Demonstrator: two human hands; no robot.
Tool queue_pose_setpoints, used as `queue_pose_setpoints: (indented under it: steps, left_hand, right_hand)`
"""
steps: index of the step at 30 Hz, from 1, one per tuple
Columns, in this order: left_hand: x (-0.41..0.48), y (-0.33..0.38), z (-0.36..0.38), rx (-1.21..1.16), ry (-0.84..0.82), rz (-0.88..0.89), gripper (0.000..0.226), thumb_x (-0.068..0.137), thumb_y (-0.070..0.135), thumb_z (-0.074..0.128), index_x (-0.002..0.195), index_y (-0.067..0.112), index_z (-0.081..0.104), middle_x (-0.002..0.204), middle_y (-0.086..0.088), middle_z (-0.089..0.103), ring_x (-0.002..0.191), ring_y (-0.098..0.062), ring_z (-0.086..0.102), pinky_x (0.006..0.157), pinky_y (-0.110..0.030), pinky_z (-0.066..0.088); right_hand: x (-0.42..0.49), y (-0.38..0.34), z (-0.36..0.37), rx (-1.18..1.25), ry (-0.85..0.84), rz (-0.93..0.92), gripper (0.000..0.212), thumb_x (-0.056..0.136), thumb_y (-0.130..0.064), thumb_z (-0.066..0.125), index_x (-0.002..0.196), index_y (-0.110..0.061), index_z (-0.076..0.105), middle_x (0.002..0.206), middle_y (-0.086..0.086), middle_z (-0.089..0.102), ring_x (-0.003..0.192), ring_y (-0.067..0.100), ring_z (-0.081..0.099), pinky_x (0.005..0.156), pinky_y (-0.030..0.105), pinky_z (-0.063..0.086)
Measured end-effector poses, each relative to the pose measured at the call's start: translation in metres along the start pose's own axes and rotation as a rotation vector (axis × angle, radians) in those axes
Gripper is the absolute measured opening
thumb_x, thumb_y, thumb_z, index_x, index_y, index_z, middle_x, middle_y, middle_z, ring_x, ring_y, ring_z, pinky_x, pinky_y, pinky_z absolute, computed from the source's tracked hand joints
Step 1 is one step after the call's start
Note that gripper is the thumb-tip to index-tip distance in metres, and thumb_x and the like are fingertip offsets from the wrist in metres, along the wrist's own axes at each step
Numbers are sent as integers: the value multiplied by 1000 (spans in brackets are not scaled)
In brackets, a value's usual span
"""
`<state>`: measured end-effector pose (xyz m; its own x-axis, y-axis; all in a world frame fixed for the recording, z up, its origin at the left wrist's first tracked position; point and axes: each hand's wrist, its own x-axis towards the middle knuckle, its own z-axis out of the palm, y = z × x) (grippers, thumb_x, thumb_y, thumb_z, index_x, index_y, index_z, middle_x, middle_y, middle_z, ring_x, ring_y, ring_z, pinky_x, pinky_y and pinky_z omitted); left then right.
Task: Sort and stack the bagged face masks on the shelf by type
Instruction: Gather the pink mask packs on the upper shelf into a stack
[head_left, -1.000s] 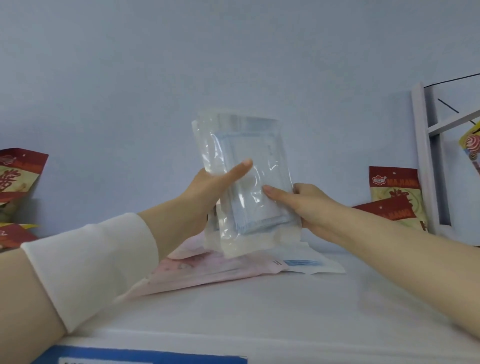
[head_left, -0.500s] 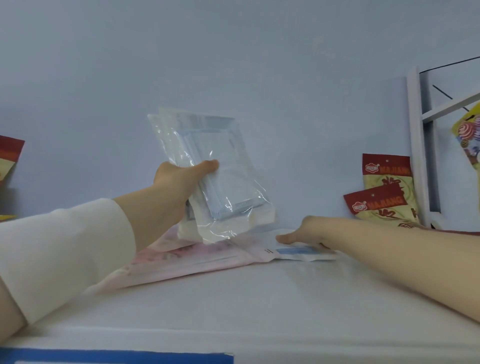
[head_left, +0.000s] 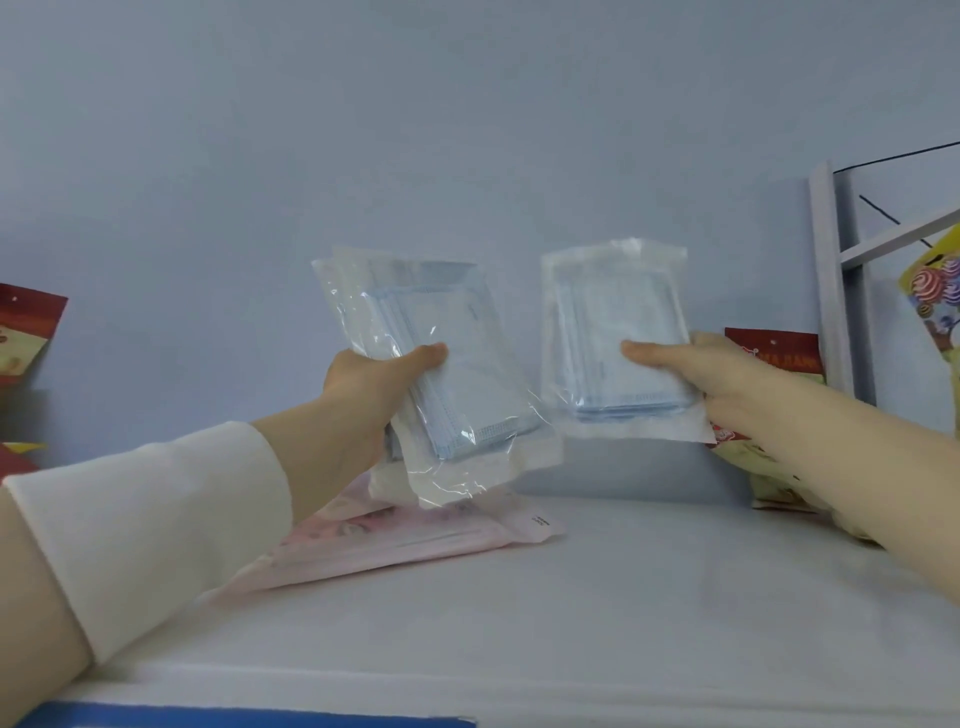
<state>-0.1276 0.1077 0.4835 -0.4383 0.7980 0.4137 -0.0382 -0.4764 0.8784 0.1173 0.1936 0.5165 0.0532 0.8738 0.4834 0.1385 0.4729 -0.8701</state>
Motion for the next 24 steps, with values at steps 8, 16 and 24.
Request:
queue_pose_setpoints:
  steps: [8, 16, 24]
  left_hand:
    - [-5, 1, 4, 2, -55, 6, 36, 78, 28, 75, 107, 13, 58, 71, -1, 59, 53, -16, 56, 26, -18, 38]
    - [-8, -4, 13, 130, -418, 132, 54, 70, 66, 59, 110, 29, 59, 93, 12, 69, 77, -2, 68, 63, -16, 54]
    - [-8, 4, 35, 36, -389, 237, 98, 45, 66, 79, 128, 22, 51, 112, 2, 69, 97, -19, 70, 82, -34, 56]
  right_hand:
    - [-18, -21, -5, 295, -314, -111, 10, 88, -14, 56, 85, -9, 64, 73, -1, 72, 61, 8, 69, 54, 19, 55]
    - [-29, 5, 31, 234, -650, -40, 60, 53, -26, 81, 106, -5, 64, 99, 7, 73, 87, 19, 70, 70, 28, 57]
    - [-45, 8, 7, 82, -675, -134, 45, 70, -13, 68, 114, -12, 61, 110, 5, 70, 99, 18, 68, 80, 27, 57]
